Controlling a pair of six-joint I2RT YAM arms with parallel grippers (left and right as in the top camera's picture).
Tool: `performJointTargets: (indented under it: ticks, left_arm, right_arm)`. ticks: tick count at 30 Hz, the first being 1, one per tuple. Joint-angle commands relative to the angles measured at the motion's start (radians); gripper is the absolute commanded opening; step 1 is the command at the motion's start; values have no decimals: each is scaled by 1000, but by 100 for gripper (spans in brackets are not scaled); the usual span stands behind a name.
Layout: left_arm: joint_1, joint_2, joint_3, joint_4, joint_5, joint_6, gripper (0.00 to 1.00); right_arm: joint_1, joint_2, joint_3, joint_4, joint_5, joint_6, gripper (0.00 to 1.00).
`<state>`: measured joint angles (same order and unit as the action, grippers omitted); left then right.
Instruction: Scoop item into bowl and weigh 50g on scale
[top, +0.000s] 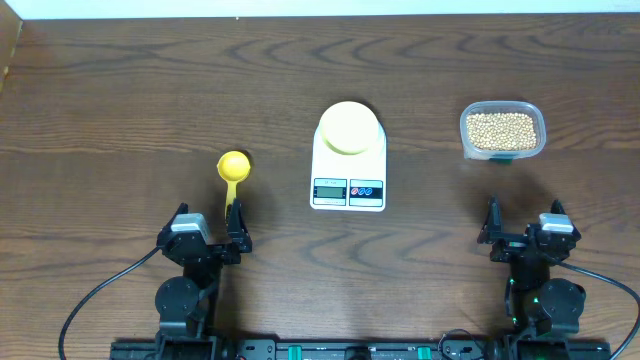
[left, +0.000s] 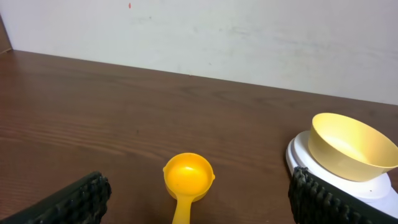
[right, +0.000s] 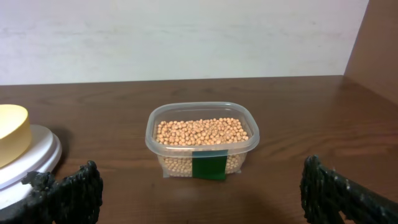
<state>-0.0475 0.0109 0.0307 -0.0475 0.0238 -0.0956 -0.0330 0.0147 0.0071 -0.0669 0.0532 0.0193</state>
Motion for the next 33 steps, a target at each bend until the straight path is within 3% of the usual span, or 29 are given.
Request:
performJointTargets:
  ticks: [1,33]
  left_arm:
    - [4,-5,-27,-23,-10,17,94]
    - [4,-5,-21,-29,-3,-10,94]
  right_arm:
    - [8,-8,-2,-2,15,18,99]
    - [8,-8,-2,-2,15,17,99]
